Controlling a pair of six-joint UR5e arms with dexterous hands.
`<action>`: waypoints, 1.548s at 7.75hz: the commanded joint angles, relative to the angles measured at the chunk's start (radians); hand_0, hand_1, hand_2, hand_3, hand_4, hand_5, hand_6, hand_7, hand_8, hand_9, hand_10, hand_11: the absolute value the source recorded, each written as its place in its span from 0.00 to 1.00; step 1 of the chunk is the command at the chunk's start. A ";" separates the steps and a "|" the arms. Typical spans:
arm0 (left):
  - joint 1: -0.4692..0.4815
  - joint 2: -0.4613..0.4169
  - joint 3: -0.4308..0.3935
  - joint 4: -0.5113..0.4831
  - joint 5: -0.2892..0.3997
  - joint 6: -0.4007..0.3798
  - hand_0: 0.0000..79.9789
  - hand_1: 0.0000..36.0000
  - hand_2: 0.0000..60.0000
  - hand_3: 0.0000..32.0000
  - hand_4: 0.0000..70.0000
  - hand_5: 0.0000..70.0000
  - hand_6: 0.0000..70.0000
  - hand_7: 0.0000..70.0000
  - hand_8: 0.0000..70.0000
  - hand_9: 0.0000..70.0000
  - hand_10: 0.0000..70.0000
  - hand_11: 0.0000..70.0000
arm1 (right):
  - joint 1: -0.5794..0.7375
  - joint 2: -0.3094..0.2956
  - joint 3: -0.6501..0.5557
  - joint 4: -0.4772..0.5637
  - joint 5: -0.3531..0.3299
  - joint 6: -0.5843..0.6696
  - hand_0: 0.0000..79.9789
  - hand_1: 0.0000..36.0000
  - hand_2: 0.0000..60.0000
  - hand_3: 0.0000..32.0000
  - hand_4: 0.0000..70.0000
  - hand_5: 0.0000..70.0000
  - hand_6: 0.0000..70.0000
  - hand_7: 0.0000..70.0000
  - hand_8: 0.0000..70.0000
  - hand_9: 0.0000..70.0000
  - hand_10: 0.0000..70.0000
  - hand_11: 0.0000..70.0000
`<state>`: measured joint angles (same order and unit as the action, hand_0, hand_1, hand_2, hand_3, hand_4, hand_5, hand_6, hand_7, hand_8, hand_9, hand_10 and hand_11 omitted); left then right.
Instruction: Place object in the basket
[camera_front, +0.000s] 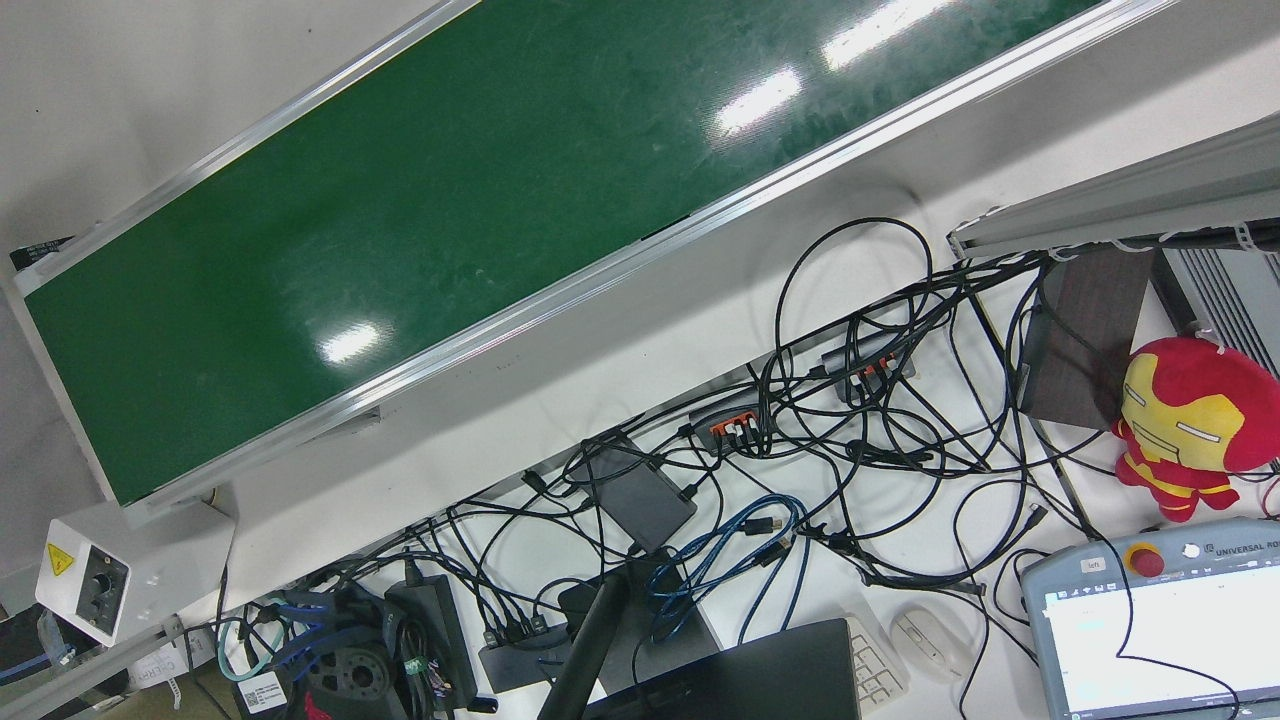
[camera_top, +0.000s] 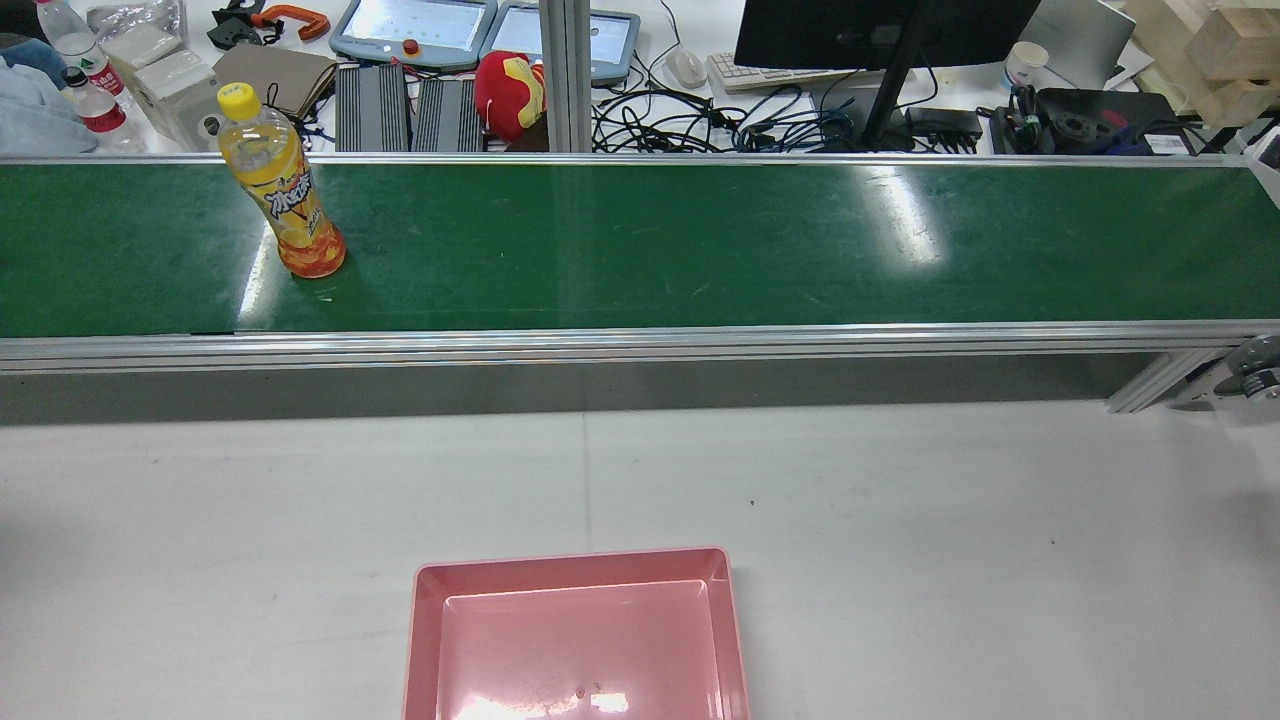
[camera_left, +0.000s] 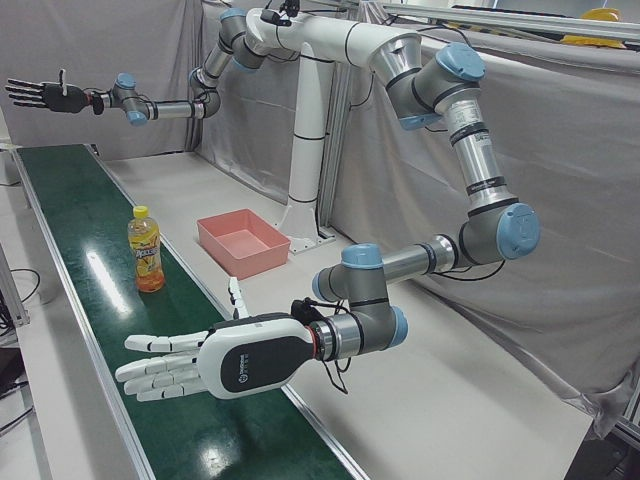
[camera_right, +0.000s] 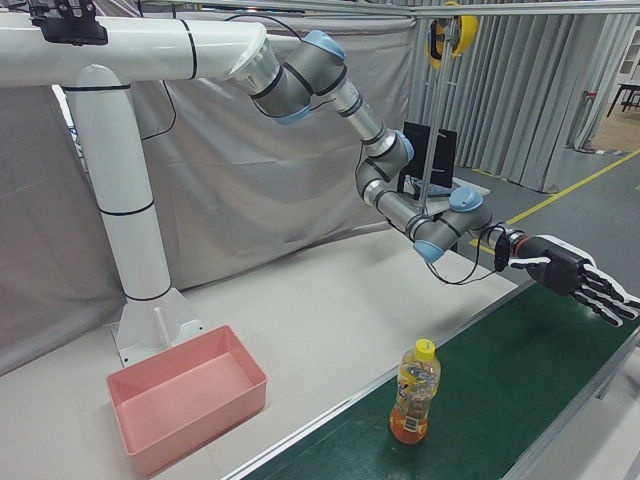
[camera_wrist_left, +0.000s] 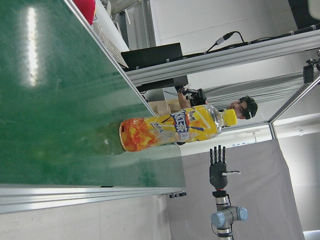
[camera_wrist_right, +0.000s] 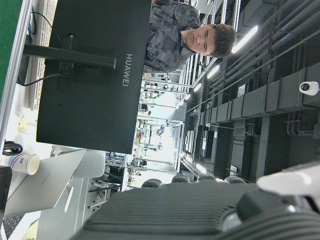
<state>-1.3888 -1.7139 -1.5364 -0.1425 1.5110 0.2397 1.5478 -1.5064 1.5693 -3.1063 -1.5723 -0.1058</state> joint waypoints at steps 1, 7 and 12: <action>-0.001 0.000 -0.001 -0.002 -0.002 -0.003 0.65 0.16 0.00 0.00 0.10 0.21 0.00 0.00 0.03 0.05 0.07 0.12 | 0.000 0.000 0.000 0.000 0.000 0.000 0.00 0.00 0.00 0.00 0.00 0.00 0.00 0.00 0.00 0.00 0.00 0.00; 0.103 0.025 -0.200 0.124 -0.017 0.095 0.69 0.26 0.00 0.00 0.10 0.19 0.00 0.00 0.01 0.03 0.08 0.14 | 0.000 0.000 -0.002 0.000 0.000 0.000 0.00 0.00 0.00 0.00 0.00 0.00 0.00 0.00 0.00 0.00 0.00 0.00; 0.341 0.010 -0.206 0.124 -0.213 0.101 0.70 0.28 0.00 0.00 0.11 0.19 0.00 0.00 0.02 0.04 0.07 0.13 | 0.000 0.000 0.000 0.000 0.000 0.000 0.00 0.00 0.00 0.00 0.00 0.00 0.00 0.00 0.00 0.00 0.00 0.00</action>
<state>-1.1158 -1.6943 -1.7420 -0.0190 1.3476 0.3375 1.5478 -1.5063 1.5682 -3.1063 -1.5720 -0.1059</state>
